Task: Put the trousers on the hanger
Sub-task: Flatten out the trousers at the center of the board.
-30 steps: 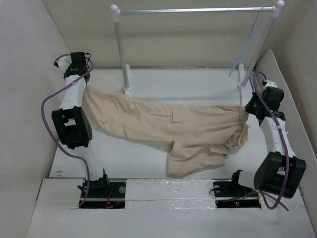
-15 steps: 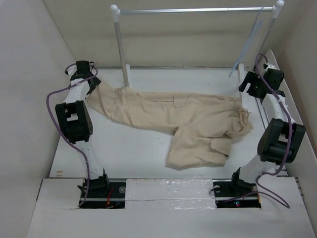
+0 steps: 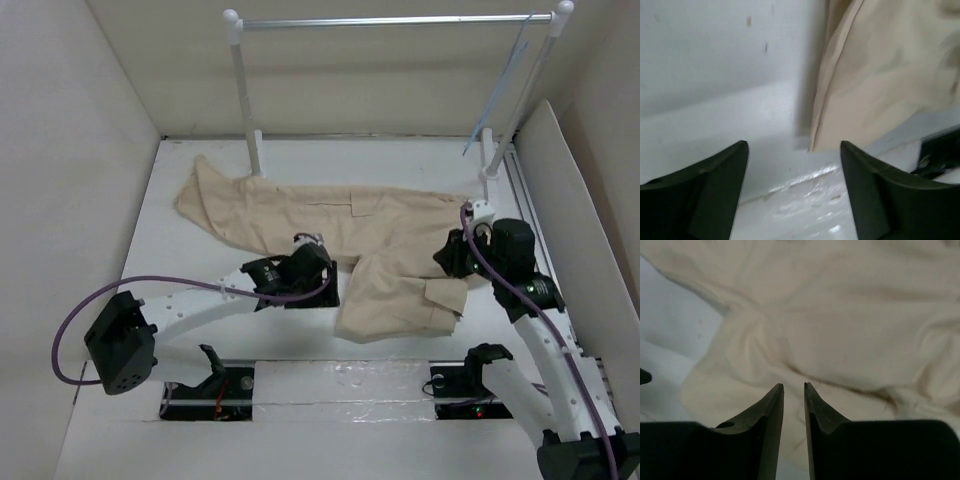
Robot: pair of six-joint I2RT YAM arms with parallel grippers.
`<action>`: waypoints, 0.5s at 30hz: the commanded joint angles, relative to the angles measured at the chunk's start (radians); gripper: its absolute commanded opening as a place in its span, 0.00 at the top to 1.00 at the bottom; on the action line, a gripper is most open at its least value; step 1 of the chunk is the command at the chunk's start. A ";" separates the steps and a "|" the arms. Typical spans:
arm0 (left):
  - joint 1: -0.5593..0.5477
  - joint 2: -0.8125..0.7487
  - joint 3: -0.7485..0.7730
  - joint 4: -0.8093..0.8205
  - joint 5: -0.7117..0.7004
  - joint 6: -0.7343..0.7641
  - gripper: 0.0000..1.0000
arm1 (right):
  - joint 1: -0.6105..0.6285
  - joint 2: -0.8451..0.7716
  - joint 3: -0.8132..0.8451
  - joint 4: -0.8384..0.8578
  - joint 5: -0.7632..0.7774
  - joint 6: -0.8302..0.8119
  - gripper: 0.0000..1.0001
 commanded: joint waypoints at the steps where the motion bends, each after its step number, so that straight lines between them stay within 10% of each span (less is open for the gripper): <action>1: -0.134 -0.005 -0.072 -0.042 0.069 -0.113 0.27 | 0.013 -0.076 -0.094 -0.258 0.005 -0.080 0.71; 15: -0.245 0.365 0.109 0.111 0.086 0.042 0.20 | 0.099 -0.016 -0.117 -0.313 0.023 -0.077 0.36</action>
